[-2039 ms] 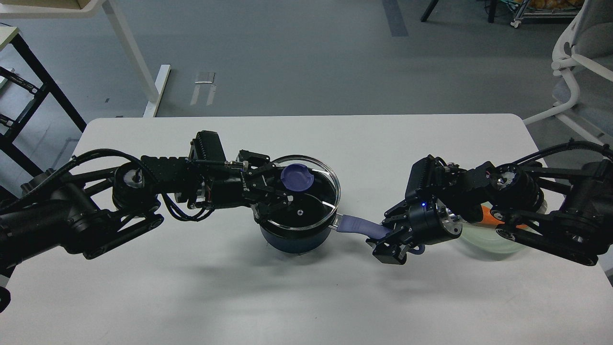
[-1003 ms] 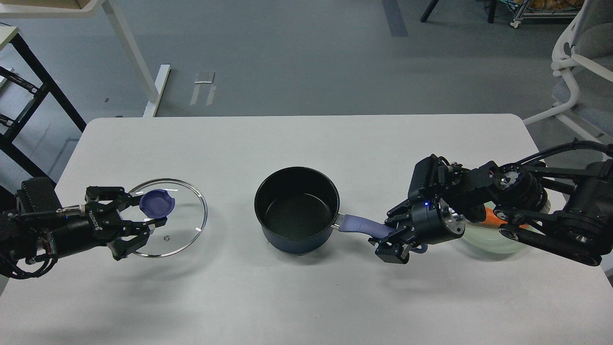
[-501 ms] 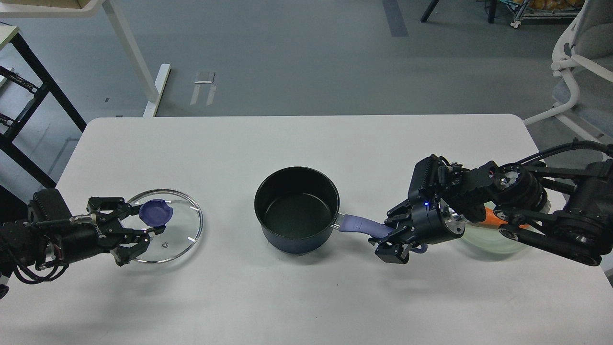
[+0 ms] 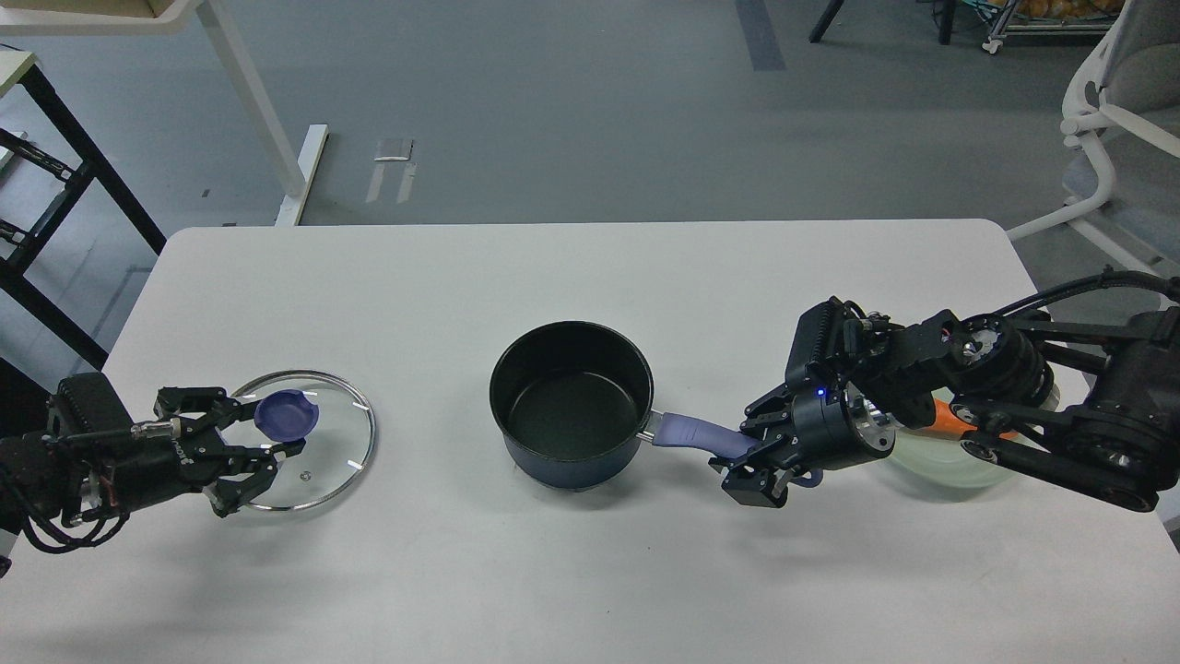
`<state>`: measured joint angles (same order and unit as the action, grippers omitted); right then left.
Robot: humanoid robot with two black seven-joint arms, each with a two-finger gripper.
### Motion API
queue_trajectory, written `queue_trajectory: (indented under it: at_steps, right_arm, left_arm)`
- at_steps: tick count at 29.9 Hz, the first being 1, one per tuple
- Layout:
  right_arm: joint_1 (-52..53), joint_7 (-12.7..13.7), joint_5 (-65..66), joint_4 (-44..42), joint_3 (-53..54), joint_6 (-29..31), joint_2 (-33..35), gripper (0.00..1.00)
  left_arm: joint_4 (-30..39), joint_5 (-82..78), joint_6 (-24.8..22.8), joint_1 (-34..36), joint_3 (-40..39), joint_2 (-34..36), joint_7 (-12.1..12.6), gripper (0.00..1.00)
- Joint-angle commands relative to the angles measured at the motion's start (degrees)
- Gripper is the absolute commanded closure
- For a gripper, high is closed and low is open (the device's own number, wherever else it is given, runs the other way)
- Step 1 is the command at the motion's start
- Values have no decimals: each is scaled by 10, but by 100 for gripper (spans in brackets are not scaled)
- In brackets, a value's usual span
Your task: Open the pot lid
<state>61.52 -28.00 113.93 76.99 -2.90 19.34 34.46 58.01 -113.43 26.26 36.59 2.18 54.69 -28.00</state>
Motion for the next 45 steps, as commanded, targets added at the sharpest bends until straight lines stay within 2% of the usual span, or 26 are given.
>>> queue_trajectory:
  at_steps: [1, 3, 7, 15, 19, 23, 27, 29, 30, 32, 35, 38, 45]
  right_arm:
    - [-1, 0, 0, 0, 0, 0, 3, 81]
    - [-1, 0, 0, 0, 0, 0, 3, 80]
    - [-1, 0, 0, 0, 0, 0, 3, 80]
    - [-1, 0, 0, 0, 0, 0, 3, 79]
    - [-1, 0, 0, 0, 0, 0, 3, 79]
    - [0, 0, 0, 0, 0, 0, 3, 79]
    - [0, 0, 0, 0, 0, 0, 5, 77]
    - [-1, 0, 0, 0, 0, 0, 5, 71]
    - [-1, 0, 0, 0, 0, -1, 6, 65]
    - [-1, 0, -1, 0, 0, -1, 6, 45]
    - [0, 0, -4, 0, 1, -1, 11, 26]
    - [0, 0, -8, 3, 3, 0, 21, 2]
    - [8, 0, -23, 11, 11, -4, 69, 1]
  left_arm:
    - [-2, 0, -1, -2, 0, 0, 0, 28]
    - [-2, 0, -1, -1, 0, 1, 0, 15]
    - [-2, 4, -1, -1, -1, 1, 0, 3]
    - [9, 17, -2, 1, -7, 8, 0, 1]
    - [59, 124, -16, 11, -12, 22, 0, 1]
    - [110, 329, -102, 74, -15, 39, 0, 1]
    - [115, 622, -177, 95, -41, 37, 0, 1]
    - [114, 765, -204, 94, -57, 31, 0, 1]
    - [113, 825, -215, 92, -60, 29, 0, 1]
    - [106, 920, -233, 85, -62, 22, 0, 1]
    - [87, 951, -241, 77, -63, 9, 0, 1]
    - [78, 952, -243, 75, -63, 5, 0, 1]
    - [79, 957, -261, 75, -73, -2, 0, 1]
